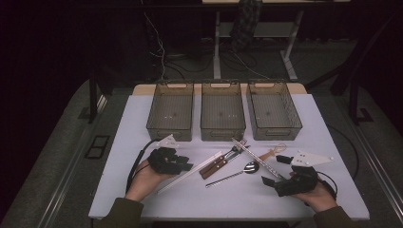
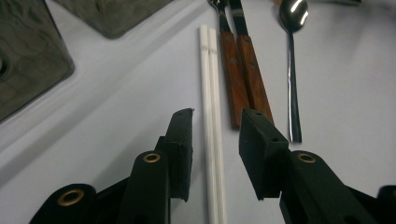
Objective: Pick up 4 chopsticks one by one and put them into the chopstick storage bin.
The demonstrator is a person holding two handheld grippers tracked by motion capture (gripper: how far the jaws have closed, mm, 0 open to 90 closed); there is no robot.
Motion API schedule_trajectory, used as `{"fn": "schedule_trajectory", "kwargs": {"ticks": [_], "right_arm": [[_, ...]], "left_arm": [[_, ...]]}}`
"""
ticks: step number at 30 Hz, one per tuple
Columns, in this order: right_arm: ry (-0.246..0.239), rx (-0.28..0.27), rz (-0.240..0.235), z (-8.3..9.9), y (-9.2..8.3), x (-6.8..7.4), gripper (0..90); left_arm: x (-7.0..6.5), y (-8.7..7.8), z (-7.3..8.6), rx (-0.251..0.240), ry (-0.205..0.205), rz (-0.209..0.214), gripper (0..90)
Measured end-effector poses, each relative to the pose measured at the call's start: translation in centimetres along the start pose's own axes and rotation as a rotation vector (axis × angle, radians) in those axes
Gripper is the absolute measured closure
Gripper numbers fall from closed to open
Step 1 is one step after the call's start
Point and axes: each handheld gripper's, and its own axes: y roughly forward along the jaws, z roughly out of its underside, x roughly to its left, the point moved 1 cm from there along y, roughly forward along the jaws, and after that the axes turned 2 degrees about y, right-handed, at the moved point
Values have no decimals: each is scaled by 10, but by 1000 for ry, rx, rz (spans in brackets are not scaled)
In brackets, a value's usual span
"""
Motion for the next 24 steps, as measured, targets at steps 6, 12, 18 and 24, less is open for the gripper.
{"fn": "schedule_trajectory", "kwargs": {"ticks": [6,12,18,24], "right_arm": [[2,0,3,0,0,0,27],[2,3,2,1,0,0,27],[-2,5,1,1,0,0,27],[-5,9,2,1,0,0,27]], "left_arm": [[-1,18,-13,4,-9,-15,651],[-6,32,-15,11,16,-22,731],[-10,39,-12,23,28,-42,782],[-10,41,-11,36,39,-59,798]]}}
